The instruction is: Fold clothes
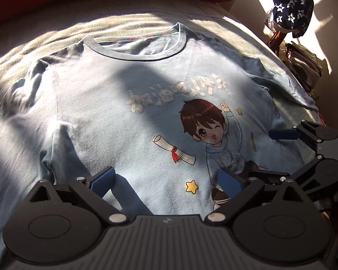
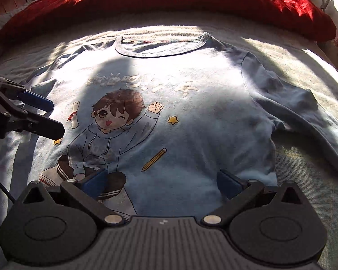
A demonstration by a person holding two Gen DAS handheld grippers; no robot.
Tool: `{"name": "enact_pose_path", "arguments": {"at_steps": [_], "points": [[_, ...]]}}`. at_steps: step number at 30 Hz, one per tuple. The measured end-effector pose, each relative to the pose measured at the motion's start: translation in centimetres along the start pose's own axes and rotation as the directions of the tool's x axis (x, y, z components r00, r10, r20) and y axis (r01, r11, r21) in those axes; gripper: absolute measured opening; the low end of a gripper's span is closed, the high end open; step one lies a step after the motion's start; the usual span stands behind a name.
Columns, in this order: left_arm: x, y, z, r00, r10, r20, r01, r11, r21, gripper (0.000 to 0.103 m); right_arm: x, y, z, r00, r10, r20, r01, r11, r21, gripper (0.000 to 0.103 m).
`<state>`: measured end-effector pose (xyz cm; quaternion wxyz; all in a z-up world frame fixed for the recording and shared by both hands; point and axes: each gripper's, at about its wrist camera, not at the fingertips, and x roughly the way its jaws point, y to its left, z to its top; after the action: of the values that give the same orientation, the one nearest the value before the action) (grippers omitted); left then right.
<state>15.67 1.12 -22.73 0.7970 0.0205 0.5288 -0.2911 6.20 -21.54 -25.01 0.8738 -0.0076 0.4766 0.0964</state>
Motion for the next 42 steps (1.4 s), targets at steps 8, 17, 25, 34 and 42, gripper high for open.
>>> {"name": "enact_pose_path", "arguments": {"at_steps": [8, 17, 25, 34, 42], "points": [[-1.5, -2.5, 1.7, 0.994, 0.094, -0.055, -0.095, 0.995, -0.015, 0.097, -1.7, -0.9, -1.8, 0.995, 0.049, -0.085, -0.055, 0.996, -0.065, 0.103], [2.0, -9.6, 8.1, 0.994, 0.089, 0.061, -0.086, 0.995, -0.049, 0.097, -5.2, -11.9, 0.7, 0.993, 0.115, -0.033, -0.115, 0.993, 0.003, 0.103], [6.0, -14.7, 10.2, 0.994, 0.073, 0.083, -0.069, 0.996, -0.05, 0.097, -4.0, -16.7, 1.4, 0.977, 0.213, -0.028, -0.215, 0.966, -0.146, 0.102], [5.7, -15.3, 11.5, 0.984, 0.131, 0.118, -0.139, 0.989, 0.056, 0.097, -1.8, -14.5, 2.9, 0.972, 0.233, -0.039, -0.231, 0.903, -0.362, 0.087], [9.6, -20.9, 12.4, 0.975, 0.165, 0.152, -0.214, 0.887, 0.409, 0.097, -5.0, -15.7, -0.5, 0.972, 0.219, -0.083, -0.231, 0.955, -0.188, 0.088]]}}
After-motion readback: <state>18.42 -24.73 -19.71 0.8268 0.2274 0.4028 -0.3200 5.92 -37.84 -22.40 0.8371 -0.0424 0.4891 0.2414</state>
